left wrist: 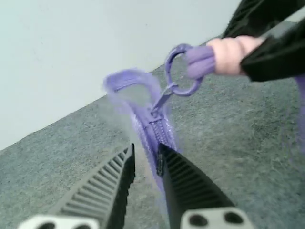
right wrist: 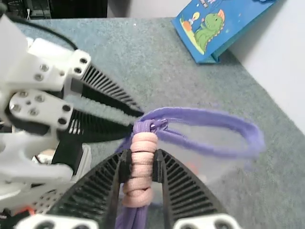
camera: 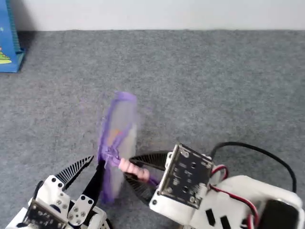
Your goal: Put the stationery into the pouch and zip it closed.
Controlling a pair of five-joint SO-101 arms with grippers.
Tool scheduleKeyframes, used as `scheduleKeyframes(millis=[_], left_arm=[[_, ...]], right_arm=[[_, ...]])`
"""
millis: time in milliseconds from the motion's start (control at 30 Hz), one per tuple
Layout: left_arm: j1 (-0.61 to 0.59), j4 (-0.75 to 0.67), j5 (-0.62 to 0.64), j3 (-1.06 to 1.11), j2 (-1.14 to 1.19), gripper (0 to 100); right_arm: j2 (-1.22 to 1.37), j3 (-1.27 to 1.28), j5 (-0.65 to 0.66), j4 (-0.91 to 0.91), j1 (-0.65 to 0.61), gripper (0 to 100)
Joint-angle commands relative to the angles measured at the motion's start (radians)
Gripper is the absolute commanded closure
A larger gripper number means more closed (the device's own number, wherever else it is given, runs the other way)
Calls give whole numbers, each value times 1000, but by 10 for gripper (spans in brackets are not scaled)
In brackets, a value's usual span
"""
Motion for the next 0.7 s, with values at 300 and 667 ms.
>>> scheduleKeyframes(millis=[300,667], left_arm=[[-11,41,68,-81,-3,763],[-5,91,92,-185,3,747]], right_arm=[[-18,15,-41,30,-7,991],[-15,64,-48,-18,-7,991]])
